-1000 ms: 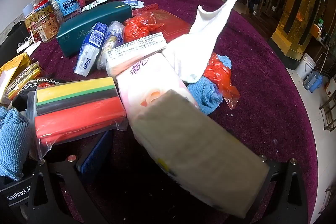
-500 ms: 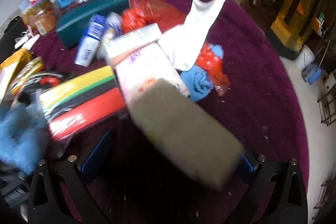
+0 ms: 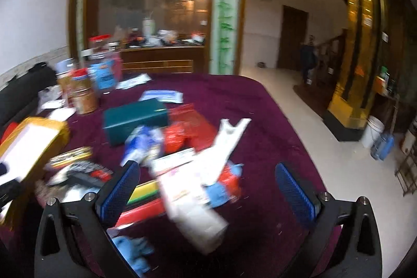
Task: Organize soft objects
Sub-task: 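Grasp the blue knit towel with the left tool while the right tool grasps the white tissue pack, then carry both items over the yellow-rimmed tray and open both tools to drop them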
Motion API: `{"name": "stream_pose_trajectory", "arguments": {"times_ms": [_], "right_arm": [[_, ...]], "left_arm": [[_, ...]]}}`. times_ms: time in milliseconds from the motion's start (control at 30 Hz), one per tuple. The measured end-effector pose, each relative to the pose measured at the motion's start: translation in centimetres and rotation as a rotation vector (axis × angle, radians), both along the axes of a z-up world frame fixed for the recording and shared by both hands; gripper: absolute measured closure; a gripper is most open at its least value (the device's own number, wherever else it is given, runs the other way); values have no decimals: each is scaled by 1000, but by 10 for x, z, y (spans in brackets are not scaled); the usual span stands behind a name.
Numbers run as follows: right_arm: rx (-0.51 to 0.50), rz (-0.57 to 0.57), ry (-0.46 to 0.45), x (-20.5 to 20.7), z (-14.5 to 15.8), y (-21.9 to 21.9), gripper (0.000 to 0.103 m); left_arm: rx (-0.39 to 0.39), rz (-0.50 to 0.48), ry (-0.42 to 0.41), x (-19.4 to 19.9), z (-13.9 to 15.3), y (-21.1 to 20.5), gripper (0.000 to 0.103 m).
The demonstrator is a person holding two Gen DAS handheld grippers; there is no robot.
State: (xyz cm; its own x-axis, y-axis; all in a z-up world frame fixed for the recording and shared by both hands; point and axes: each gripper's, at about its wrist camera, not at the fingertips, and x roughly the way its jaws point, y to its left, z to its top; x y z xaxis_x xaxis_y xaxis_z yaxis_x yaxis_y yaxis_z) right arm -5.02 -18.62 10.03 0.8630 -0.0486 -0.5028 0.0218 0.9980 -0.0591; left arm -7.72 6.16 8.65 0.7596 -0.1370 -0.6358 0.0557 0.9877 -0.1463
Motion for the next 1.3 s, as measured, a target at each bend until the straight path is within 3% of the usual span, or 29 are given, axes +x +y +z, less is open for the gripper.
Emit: {"name": "stream_pose_trajectory", "arguments": {"times_ms": [67, 167, 267, 467, 700, 767, 800, 833, 967, 1033, 1133, 1200, 1300], "right_arm": [[44, -40, 21, 10, -12, -19, 0], [115, -91, 38, 16, -38, -45, 0], [211, -77, 91, 14, -46, -61, 0], [201, -24, 94, 7, -48, -52, 0], [295, -86, 58, 3, -41, -76, 0], [342, -113, 65, 4, -43, -87, 0], [363, -123, 71, 5, -45, -92, 0], [391, -129, 84, 7, -47, -97, 0], [420, -80, 110, 11, -52, -94, 0], [423, -7, 112, 11, -50, -85, 0], [405, 133, 143, 2, -45, -65, 0], [312, 186, 163, -7, -40, -46, 0], [88, 196, 207, -8, -42, -16, 4]], "left_arm": [[-5, -24, 1, -12, 4, -2, 1], [49, -28, -3, -20, 8, -13, 2], [68, -65, 35, -14, 2, -29, 7], [29, -180, 121, -4, -23, -80, 9], [239, -308, 94, 9, -47, -157, 10], [281, -352, 112, 14, -58, -174, 34], [326, -379, 150, 17, -67, -182, 68], [326, -379, 158, 17, -68, -182, 68], [149, -382, 181, 10, -49, -149, 70], [66, -369, 155, -3, -31, -121, 70], [5, -338, 113, -23, -10, -85, 69], [-14, -312, 88, -33, 2, -61, 69], [-46, -266, 67, -41, 12, -27, 69]]}}
